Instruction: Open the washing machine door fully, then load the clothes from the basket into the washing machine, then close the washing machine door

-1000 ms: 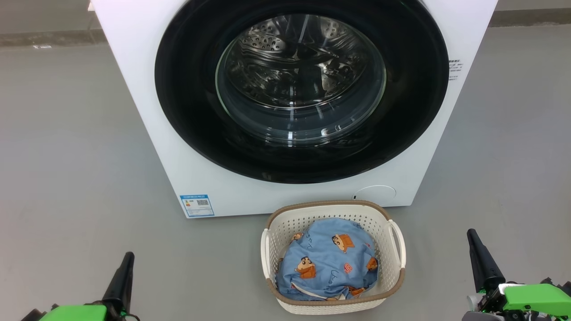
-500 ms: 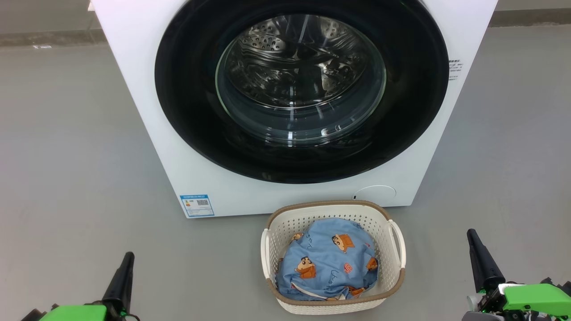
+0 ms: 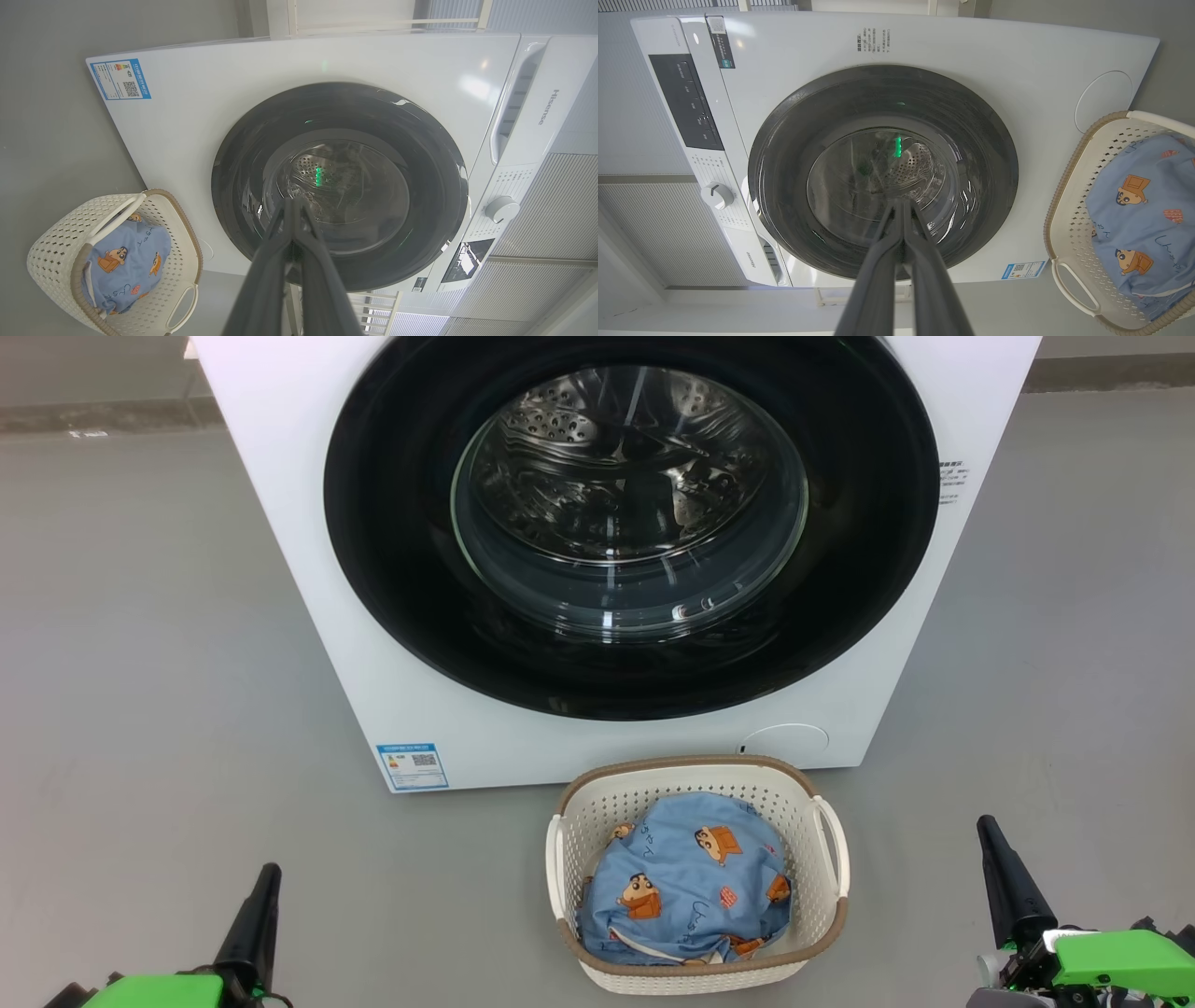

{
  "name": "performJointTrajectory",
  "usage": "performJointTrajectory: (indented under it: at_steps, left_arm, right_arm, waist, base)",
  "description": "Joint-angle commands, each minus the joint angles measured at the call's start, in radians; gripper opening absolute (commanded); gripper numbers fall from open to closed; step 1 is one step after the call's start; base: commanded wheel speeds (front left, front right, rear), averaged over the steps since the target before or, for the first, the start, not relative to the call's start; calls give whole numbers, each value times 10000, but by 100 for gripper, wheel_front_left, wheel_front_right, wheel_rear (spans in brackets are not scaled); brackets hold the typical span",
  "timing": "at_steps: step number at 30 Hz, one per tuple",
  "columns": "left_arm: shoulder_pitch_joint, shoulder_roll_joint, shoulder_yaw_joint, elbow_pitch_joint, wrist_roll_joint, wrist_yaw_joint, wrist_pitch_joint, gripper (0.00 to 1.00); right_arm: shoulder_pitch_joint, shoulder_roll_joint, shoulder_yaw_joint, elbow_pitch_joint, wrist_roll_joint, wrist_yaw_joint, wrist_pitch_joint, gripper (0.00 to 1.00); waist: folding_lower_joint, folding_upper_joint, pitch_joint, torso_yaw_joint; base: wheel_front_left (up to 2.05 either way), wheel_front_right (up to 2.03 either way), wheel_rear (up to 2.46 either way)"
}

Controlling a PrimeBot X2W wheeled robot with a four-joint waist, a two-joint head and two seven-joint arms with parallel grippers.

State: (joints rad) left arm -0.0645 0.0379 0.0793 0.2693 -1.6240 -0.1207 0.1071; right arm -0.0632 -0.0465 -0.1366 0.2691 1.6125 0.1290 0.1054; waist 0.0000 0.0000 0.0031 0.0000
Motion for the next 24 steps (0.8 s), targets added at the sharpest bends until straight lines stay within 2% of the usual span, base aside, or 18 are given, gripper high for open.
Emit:
performJointTrajectory:
  at_steps: [1, 8, 9, 15, 20, 24]
  left_arm:
    - [-436, 126, 353, -243, 161, -100, 67, 0]
    - [-436, 126, 353, -243, 161, -100, 68, 0]
    - [0, 0, 0, 0, 1, 0, -1, 100]
    - [288, -164, -94, 398, 39, 17, -69, 100]
    - [313, -152, -141, 351, 150, 12, -216, 100]
    - [351, -143, -172, 299, 253, 9, -334, 100]
  right_arm:
    - [-448, -39, 219, -243, -48, 17, 86, 0]
    - [-448, -38, 218, -243, -48, 17, 86, 0]
    - [0, 0, -2, -1, 0, 0, -1, 100]
    - [267, 95, 33, 404, -8, 0, -76, 100]
    - [298, 90, 91, 298, -50, 1, -223, 100]
    - [337, 86, 146, 204, -147, 2, -340, 100]
  waist:
    - [0, 0, 0, 0]
    - [0, 0, 0, 0]
    - [0, 0, 0, 0]
    - [1, 0, 18, -1]
    - [23, 0, -11, 0]
    - [2, 0, 8, 1]
  base:
    - [0, 0, 0]
    - [0, 0, 0]
    - [0, 0, 0]
    - [0, 0, 0]
    - [0, 0, 0]
    - [0, 0, 0]
